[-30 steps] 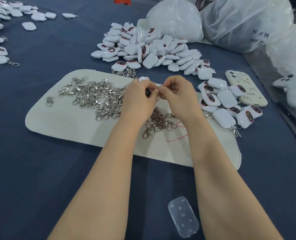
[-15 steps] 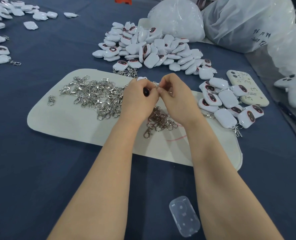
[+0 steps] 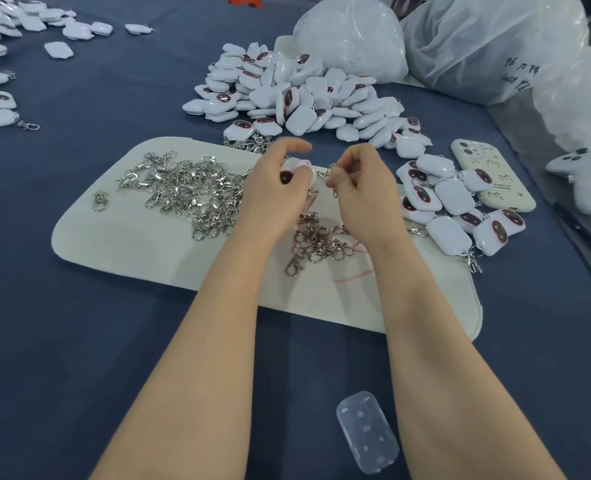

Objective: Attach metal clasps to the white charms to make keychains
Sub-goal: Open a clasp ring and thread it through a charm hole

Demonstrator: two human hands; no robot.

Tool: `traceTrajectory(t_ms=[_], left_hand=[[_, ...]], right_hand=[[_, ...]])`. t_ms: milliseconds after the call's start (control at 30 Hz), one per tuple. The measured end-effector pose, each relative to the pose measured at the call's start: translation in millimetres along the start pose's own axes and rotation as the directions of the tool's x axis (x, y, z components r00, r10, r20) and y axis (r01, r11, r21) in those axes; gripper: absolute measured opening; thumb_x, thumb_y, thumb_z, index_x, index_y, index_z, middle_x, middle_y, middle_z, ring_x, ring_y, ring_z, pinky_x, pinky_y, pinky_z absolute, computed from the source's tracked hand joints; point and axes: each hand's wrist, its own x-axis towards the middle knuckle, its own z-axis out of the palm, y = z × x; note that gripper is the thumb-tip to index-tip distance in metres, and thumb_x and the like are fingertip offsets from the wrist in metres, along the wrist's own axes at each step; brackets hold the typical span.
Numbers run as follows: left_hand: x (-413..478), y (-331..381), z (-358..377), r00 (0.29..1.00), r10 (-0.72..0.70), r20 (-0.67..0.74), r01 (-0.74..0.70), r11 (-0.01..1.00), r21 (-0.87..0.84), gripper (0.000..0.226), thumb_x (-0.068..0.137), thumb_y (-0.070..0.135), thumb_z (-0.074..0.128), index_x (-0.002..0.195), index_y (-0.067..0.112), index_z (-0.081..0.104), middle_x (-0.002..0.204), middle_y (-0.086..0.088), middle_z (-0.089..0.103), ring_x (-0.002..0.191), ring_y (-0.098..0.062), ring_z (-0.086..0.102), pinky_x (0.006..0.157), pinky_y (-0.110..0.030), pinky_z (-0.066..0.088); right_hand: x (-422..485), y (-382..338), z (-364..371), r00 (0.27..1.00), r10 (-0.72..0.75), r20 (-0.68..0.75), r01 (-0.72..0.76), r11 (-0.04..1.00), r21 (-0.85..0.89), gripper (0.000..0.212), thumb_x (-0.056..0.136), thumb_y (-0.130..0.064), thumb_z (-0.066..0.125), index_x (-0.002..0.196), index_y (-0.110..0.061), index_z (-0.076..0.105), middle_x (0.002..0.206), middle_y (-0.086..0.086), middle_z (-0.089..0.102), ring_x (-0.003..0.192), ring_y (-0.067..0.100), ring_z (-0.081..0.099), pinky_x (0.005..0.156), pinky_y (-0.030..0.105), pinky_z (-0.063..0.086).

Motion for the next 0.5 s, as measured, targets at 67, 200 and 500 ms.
traceTrajectory(t_ms=[67,200,500], left_hand=[[-2.3,2.4,1.2,0.998,-0.029,0.050,0.033,0.997,-0.076,0.031,0.088,0.013,0.049,0.116,0.026,0.047,0.088,-0.001,0.059,0.051,-0.009,0.050,0.059,-0.022,0.046],[-3.7,1.6,5.7,0.993,-0.055,0.109,0.055,0.998,0.005,0.030,0.088,0.016,0.052,0.115,0.022,0.039,0.105,-0.006,0.059,0.063,-0.017,0.054,0.071,-0.035,0.049],[0.3,-3.4,6.6,0.997,-0.041,0.071,0.036,0.997,0.068,0.021,0.087,0.014,0.056,0.107,0.017,0.049,0.087,0.009,0.054,0.067,-0.019,0.055,0.070,-0.033,0.049]], right_hand=[[-0.1,1.6,1.2,1.000,-0.008,0.005,0.008,0.999,-0.037,0.010,0.094,-0.006,0.050,0.090,-0.014,0.046,0.079,-0.003,0.056,0.071,0.009,0.052,0.066,0.015,0.041],[-0.2,1.2,2.7,0.999,-0.030,0.023,0.032,0.996,-0.085,0.009,0.094,-0.006,0.050,0.091,-0.013,0.046,0.080,-0.001,0.054,0.073,0.013,0.048,0.066,0.019,0.036],[-1.3,-1.4,3.0,0.998,-0.031,0.048,0.035,0.995,-0.095,0.008,0.093,-0.005,0.050,0.092,-0.013,0.047,0.083,0.003,0.056,0.077,0.017,0.050,0.070,0.024,0.040]])
